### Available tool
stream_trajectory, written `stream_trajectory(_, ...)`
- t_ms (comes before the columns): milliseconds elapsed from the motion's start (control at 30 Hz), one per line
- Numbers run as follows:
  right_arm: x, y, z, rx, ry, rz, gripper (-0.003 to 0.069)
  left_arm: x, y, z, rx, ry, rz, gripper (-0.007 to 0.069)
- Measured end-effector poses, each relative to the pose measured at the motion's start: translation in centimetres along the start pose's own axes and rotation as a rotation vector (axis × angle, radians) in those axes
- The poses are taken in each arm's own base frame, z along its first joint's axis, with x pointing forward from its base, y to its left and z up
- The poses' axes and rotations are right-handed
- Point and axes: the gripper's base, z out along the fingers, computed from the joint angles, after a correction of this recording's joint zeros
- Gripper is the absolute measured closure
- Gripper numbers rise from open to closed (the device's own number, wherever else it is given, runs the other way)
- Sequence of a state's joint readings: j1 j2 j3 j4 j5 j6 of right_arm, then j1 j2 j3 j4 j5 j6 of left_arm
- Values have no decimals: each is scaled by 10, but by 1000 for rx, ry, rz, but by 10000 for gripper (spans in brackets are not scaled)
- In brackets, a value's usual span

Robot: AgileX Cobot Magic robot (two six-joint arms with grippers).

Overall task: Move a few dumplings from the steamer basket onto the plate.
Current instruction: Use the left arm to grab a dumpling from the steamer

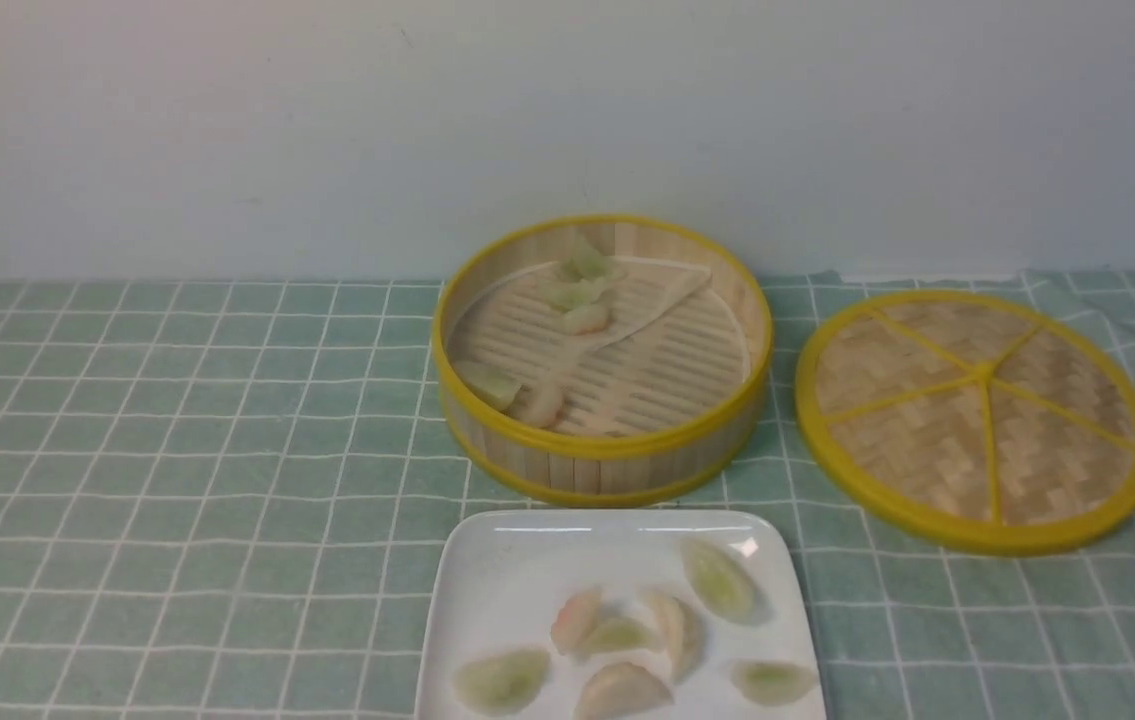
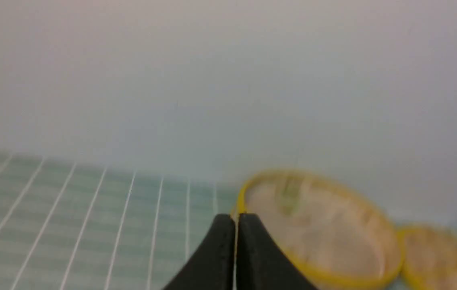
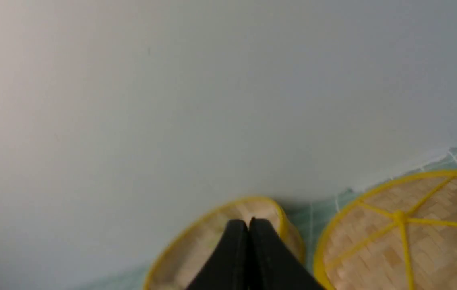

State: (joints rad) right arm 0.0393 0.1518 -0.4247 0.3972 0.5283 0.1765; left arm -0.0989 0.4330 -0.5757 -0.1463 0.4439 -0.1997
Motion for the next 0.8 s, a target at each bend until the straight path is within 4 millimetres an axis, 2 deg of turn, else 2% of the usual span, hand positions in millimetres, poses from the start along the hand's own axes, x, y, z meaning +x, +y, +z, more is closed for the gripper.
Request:
stream_trajectory(67, -15, 9, 8, 52, 149, -109, 672, -10, -4, 23, -56, 269, 66, 631)
stream_trajectory(100, -16, 10, 9, 55, 167, -115, 672, -7, -3, 27, -65, 307, 64, 631)
stream_trajectory(133, -24, 13, 20, 102, 316, -192, 672, -13, -5, 47, -88, 496, 118, 631)
stream_trajectory(167, -33, 17, 27, 125, 407, -246, 672, -17, -6, 64, -93, 599, 154, 631)
stream_trajectory(200, -34, 18, 28, 127, 423, -251, 672, -19, -7, 65, -92, 620, 160, 631)
stream_trajectory(233, -41, 19, 39, 143, 536, -306, 672, -19, -7, 89, -86, 745, 191, 631)
stream_trajectory(267, -43, 20, 45, 146, 584, -329, 672, -22, -8, 98, -76, 772, 207, 631)
stream_trajectory(300, -46, 20, 53, 145, 642, -359, 672, -20, -8, 120, -57, 839, 211, 631)
stream_trajectory(333, -46, 20, 58, 145, 676, -369, 672, -22, -9, 129, -40, 853, 220, 631)
stream_trajectory(400, -47, 20, 69, 129, 727, -389, 672, -21, -14, 164, 22, 909, 240, 631)
stream_trajectory(500, -44, 19, 79, 110, 772, -381, 672, -14, -26, 203, 105, 962, 306, 631)
stream_trajectory(600, -42, 19, 82, 102, 786, -376, 672, -12, -45, 235, 177, 972, 372, 631)
stream_trajectory(633, -42, 19, 82, 102, 786, -376, 672, -11, -48, 237, 185, 972, 378, 631)
stream_trajectory(667, -43, 19, 82, 101, 786, -377, 672, -8, -57, 253, 212, 977, 398, 631)
stream_trajectory(800, -43, 19, 82, 100, 786, -378, 672, -11, -76, 285, 274, 941, 468, 631)
